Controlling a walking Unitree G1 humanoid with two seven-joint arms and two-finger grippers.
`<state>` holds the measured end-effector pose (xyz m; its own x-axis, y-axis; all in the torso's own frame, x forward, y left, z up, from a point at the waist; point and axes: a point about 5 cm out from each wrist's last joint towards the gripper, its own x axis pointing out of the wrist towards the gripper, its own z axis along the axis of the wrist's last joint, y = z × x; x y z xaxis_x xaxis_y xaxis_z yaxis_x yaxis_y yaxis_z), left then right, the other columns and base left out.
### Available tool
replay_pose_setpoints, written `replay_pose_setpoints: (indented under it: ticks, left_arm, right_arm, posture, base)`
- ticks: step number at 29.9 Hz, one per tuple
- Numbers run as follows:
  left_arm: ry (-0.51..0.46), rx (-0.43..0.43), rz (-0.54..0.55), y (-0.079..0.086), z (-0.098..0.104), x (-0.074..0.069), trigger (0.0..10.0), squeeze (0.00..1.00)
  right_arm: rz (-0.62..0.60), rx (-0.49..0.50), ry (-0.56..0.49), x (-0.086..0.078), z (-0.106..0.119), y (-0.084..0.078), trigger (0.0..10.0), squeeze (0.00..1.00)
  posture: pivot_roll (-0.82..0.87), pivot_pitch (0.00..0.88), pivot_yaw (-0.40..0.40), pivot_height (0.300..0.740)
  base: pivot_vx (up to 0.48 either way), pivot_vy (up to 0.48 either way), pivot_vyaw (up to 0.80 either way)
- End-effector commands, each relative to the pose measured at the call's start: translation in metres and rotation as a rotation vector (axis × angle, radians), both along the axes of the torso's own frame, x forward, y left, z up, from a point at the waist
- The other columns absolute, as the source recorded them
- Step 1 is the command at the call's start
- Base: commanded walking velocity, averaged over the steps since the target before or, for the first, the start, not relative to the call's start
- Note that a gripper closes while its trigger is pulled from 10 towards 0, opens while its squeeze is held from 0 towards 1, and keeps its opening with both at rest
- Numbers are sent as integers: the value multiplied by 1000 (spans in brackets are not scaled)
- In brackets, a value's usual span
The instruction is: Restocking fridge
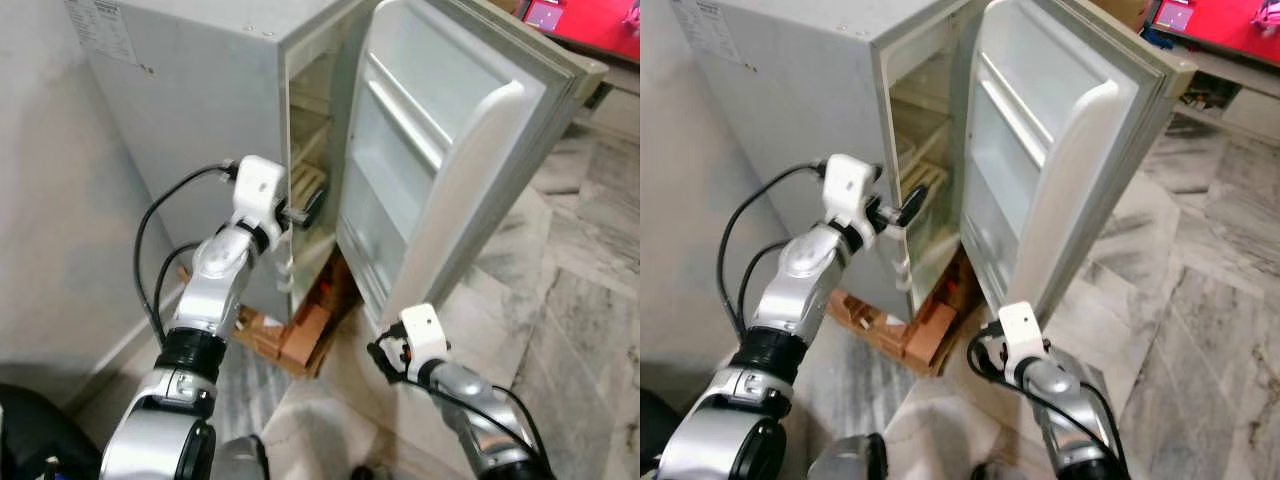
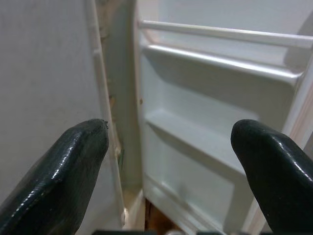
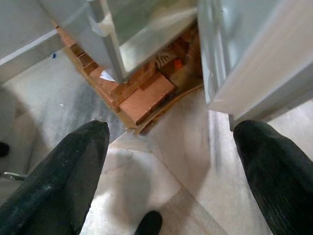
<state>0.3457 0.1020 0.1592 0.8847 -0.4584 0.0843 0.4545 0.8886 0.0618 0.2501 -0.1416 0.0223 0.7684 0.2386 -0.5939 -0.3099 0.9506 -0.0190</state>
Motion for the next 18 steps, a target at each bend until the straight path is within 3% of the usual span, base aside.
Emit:
replay_pose_setpoints:
  ticks: [1, 7, 11, 18]
  left_arm:
    - [11, -8, 33, 8, -2, -7, 10000, 0]
    - [81, -5, 153, 38, -25, -19, 10000, 0]
    - [103, 5, 192, 45, -29, -23, 10000, 0]
    - [139, 40, 220, 44, -37, -14, 10000, 0]
  right_arm:
    - [-20, -12, 14, -3, -4, -5, 10000, 0]
    - [-32, -4, -6, 2, -1, -3, 10000, 0]
    - [-31, -4, -12, 4, -1, -3, 10000, 0]
    - [-14, -10, -35, 8, 2, 2, 10000, 0]
  posture:
    - [52, 76, -27, 740]
    - [39, 67, -35, 740]
    - [39, 64, -38, 740]
    - [34, 57, -43, 740]
  base:
    - [0, -480, -800]
    - [0, -480, -788]
    - [0, -480, -686]
    - [76, -442, 0]
